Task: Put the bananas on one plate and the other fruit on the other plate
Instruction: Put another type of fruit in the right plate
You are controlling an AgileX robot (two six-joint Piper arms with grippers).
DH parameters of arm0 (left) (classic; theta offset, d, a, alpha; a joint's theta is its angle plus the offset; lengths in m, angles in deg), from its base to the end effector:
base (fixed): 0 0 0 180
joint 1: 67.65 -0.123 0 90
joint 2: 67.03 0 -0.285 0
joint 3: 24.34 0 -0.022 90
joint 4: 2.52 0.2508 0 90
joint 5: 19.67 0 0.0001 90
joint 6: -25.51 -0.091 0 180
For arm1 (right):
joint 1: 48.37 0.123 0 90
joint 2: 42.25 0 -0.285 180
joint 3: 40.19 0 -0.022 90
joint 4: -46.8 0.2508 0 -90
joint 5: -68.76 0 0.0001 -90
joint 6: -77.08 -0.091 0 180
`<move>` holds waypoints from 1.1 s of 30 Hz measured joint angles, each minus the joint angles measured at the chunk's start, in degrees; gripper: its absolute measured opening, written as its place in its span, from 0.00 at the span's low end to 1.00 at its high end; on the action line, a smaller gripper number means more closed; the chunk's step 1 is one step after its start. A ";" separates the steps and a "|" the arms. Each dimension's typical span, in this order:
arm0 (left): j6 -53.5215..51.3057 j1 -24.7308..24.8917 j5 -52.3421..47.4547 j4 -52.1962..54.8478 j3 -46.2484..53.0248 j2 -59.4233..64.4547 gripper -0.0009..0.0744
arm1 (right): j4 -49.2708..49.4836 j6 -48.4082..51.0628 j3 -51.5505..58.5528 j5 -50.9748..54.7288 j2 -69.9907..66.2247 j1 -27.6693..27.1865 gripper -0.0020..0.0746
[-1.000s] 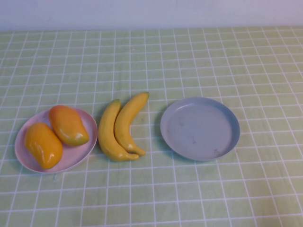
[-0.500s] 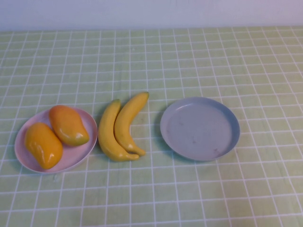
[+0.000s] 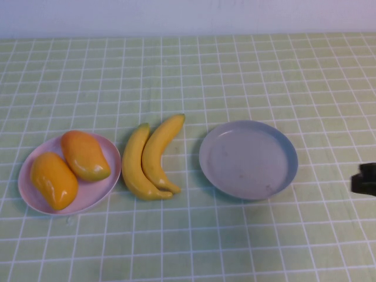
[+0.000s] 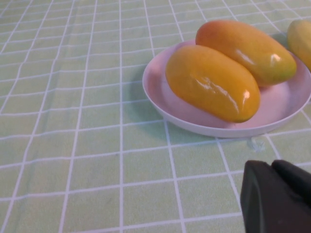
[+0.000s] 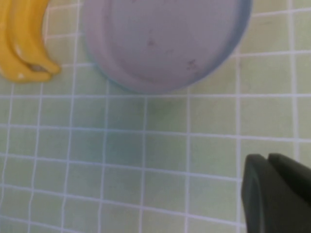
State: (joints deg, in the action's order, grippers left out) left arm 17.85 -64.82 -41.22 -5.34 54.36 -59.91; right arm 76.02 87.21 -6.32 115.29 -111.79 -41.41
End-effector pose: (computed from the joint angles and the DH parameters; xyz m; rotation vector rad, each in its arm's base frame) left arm 0.0524 -0.0042 0.1713 0.1409 1.8682 0.0096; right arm 0.1915 0.0559 0.2826 -0.0545 2.5557 0.5827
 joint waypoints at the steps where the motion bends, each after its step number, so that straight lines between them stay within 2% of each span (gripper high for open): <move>1: 0.00 0.00 0.00 0.00 0.00 0.00 0.01 | -1.19 -1.52 -1.94 0.00 -2.55 2.86 0.00; 7: 0.00 0.00 0.00 0.00 0.00 0.00 0.01 | -7.96 -6.77 -16.12 -0.34 -18.89 19.73 0.01; 9: 0.00 0.00 0.00 0.00 0.00 0.00 0.01 | -9.03 -8.39 -21.35 -0.42 -23.75 23.57 0.04; 11: 0.00 0.00 0.00 0.00 0.00 0.00 0.01 | -9.70 -9.37 -27.55 -0.42 -30.39 27.80 0.11; 14: 0.00 0.00 0.00 0.00 0.00 0.00 0.01 | -9.71 -10.14 -36.50 -0.28 -38.70 31.38 0.28; 17: 0.00 0.00 0.00 0.00 0.00 0.00 0.01 | -9.46 -11.95 -46.32 0.83 -47.20 33.27 0.46; 20: 0.00 0.00 0.00 0.00 0.00 0.00 0.01 | -9.36 -14.21 -55.30 2.73 -54.49 33.74 0.52; 27: 0.00 0.00 0.00 0.00 0.00 0.00 0.01 | -13.30 -20.37 -71.85 6.84 -66.92 34.36 0.55; 33: 0.00 0.00 0.00 0.00 0.00 0.00 0.01 | -17.89 -24.25 -78.40 9.21 -72.58 34.36 0.55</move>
State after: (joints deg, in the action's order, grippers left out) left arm 17.85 -64.82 -41.22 -5.34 54.36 -59.91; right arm 58.13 62.96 -84.71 124.50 -184.37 -7.04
